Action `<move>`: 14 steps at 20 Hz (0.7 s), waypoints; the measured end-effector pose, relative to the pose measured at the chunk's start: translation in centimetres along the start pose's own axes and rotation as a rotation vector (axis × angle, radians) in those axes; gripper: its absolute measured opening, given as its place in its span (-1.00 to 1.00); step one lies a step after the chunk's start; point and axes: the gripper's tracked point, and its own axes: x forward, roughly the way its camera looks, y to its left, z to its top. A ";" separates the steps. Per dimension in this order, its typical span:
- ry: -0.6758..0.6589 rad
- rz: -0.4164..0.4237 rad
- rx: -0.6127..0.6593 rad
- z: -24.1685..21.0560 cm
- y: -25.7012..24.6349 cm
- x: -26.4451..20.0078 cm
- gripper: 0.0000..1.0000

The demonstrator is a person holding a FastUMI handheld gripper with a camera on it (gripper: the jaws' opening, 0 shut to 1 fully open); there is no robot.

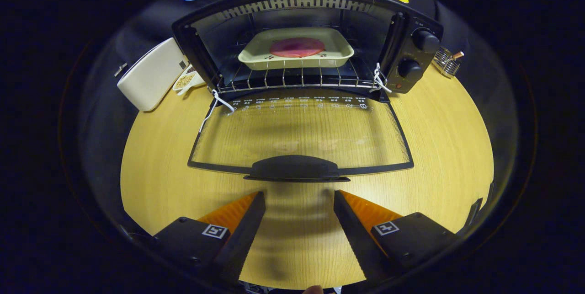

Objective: Open the toaster oven, put the food inside, and close the toaster oven door.

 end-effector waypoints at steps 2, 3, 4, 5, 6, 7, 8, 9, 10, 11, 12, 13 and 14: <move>0.011 -0.016 0.023 0.1 -0.2 0.3 0.98; 0.007 -0.018 0.040 0.4 -0.1 0.6 0.99; 0.008 -0.022 0.049 0.5 -0.1 0.8 0.99; 0.005 -0.026 0.048 0.5 -0.2 0.7 0.98; -0.008 -0.027 0.037 0.6 -0.2 0.6 0.98; -0.023 -0.029 0.028 0.7 -0.3 0.4 0.99; -0.036 -0.027 0.023 0.8 -0.3 0.2 0.99; -0.045 -0.021 0.027 0.9 -0.3 -0.1 0.99; -0.053 -0.015 0.034 1.0 -0.3 -0.4 0.98; -0.060 -0.011 0.038 1.1 -0.2 -0.7 0.98; -0.066 -0.008 0.036 1.1 -0.2 -0.8 0.98; -0.072 -0.004 0.035 1.2 -0.3 -1.2 0.98; -0.080 0.003 0.042 1.4 -0.3 -1.5 0.98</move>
